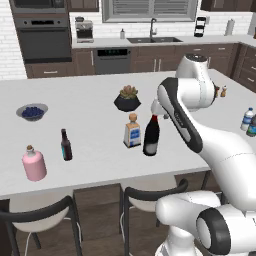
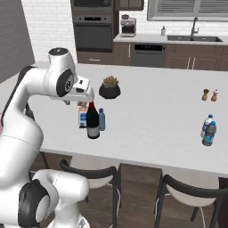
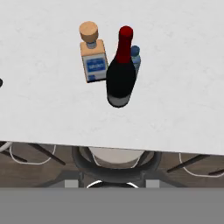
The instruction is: Move the plastic bottles in the middle to the plastics group, and the glass bottles in the middle to the glass group.
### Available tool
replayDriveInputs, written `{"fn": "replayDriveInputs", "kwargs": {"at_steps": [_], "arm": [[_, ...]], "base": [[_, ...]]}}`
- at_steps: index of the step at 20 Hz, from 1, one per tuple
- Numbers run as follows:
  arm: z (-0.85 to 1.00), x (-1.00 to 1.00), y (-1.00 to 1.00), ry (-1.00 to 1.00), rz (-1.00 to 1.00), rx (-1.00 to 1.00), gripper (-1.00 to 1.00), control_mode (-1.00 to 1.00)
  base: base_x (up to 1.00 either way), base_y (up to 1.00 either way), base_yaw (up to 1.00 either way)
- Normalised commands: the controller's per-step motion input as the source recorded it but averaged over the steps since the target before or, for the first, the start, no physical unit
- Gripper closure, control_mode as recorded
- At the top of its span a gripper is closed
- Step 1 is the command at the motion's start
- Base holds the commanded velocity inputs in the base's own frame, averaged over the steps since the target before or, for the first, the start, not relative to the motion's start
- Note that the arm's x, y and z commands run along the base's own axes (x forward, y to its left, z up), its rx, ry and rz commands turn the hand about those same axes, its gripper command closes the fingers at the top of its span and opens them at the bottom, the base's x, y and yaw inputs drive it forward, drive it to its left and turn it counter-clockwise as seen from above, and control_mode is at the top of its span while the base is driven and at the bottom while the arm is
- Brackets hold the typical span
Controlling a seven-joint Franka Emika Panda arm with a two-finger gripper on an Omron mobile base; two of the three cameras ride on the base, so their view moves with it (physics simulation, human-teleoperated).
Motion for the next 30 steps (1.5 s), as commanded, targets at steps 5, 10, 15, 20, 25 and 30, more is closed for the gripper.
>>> {"fn": "replayDriveInputs", "kwargs": {"at_steps": [5, 10, 15, 20, 25, 30], "arm": [[0.00, 0.04, 0.33, 0.05, -0.05, -0.08, -1.00, -1.00], [0.00, 0.19, 0.13, 0.02, -0.08, -0.04, -1.00, -1.00], [-0.04, 0.19, -0.11, -0.04, 0.01, 0.01, -1.00, -1.00], [-0.19, 0.04, 0.00, -0.26, 0.00, 0.07, -1.00, -1.00], [-0.20, 0.18, -0.05, -0.21, 0.00, 0.09, -1.00, -1.00], [0.00, 0.68, -0.08, 0.13, 0.00, -0.06, -1.00, -1.00]], "base": [[0.00, 0.00, 0.00], [0.00, 0.00, 0.00], [0.00, 0.00, 0.00], [0.00, 0.00, 0.00], [0.00, 0.00, 0.00], [0.00, 0.00, 0.00]]}}
